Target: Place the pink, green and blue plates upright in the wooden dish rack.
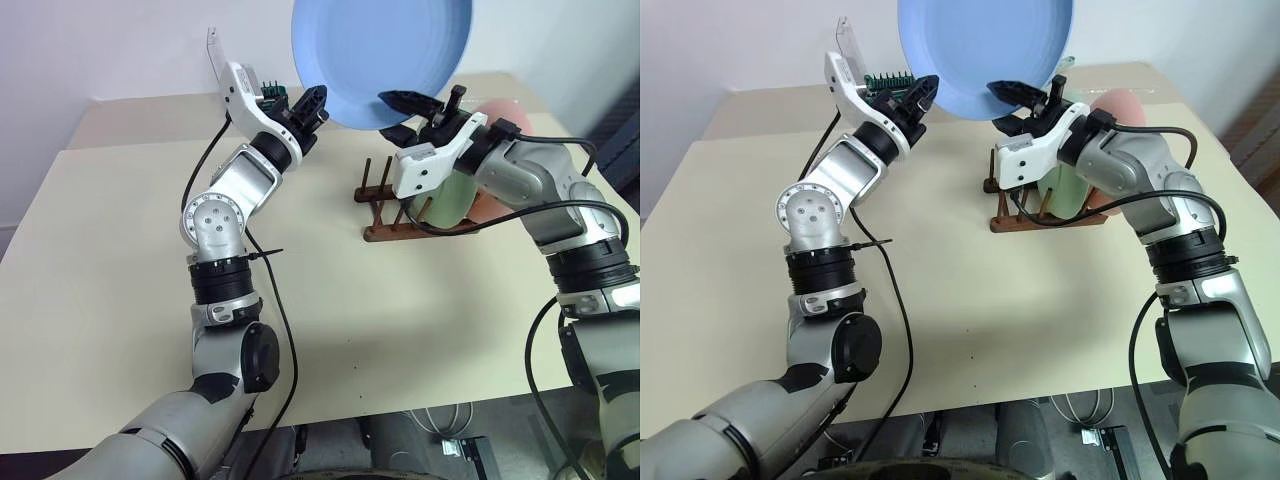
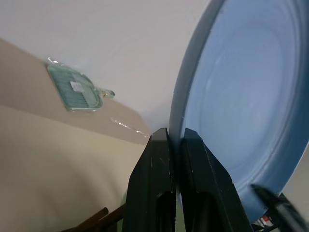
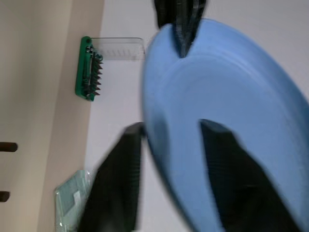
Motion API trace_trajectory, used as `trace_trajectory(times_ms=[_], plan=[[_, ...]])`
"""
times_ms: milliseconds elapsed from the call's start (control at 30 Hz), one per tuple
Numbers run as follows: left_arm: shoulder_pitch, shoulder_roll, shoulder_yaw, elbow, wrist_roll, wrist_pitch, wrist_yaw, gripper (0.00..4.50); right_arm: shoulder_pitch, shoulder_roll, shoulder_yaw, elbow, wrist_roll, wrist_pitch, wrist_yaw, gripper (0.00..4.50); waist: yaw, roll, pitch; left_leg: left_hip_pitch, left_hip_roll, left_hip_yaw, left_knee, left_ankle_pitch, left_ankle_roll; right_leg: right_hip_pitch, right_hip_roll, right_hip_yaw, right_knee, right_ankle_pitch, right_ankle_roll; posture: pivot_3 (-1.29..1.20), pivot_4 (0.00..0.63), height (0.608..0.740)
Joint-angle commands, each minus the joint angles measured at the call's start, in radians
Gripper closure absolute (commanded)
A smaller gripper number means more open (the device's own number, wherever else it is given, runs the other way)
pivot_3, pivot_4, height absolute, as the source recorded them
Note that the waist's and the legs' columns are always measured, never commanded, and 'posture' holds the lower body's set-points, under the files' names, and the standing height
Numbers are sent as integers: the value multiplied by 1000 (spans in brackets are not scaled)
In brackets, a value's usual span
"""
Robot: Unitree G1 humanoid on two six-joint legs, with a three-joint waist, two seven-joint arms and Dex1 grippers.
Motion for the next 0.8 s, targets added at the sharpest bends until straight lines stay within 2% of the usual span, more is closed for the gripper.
trace_trajectory(times_ms=[33,133,167,233,467,633,733,800], plan=[[-2,27,-56,-36,34,-39,2,4500,-34,-9,-28,-21,13,-6,-21,4465,0,0,0,0,0,0,0,0,0,0,0,0,0,0,0,0,150,740],[2,38,-81,-30,57,-83,-7,4500,-34,-13,-29,-18,8,-3,-27,4465,0,0,0,0,0,0,0,0,0,0,0,0,0,0,0,0,150,740],[1,37,-84,-24,62,-111,-19,3960,-33,-15,-30,-17,6,-3,-30,4500,0,1,0,0,0,0,0,0,0,0,0,0,0,0,0,0,150,740],[-1,35,-80,-15,38,-112,-33,3581,-33,-19,-31,-17,4,-5,-32,4500,0,1,0,0,0,0,0,0,0,0,0,0,0,0,0,0,150,740],[-28,78,-54,50,-4,-159,-120,188,-101,-29,-47,37,1,33,-58,4500,-2,1,0,0,0,0,0,0,0,0,0,0,0,0,0,0,150,740],[-80,116,-58,115,-7,-213,-208,79,-182,-42,-57,100,-10,27,-123,4500,0,1,0,0,0,0,0,0,0,0,0,0,0,0,-1,0,150,740],[-83,168,-69,135,18,-217,-251,79,-229,-93,-100,150,5,12,-180,4500,0,1,0,0,0,0,-1,0,0,0,0,0,-1,0,-1,0,150,740],[-80,236,-125,162,88,-231,-322,79,-240,-67,-171,179,221,2,-104,4500,0,0,0,0,0,0,-1,0,0,0,0,0,-1,0,-1,0,150,740]])
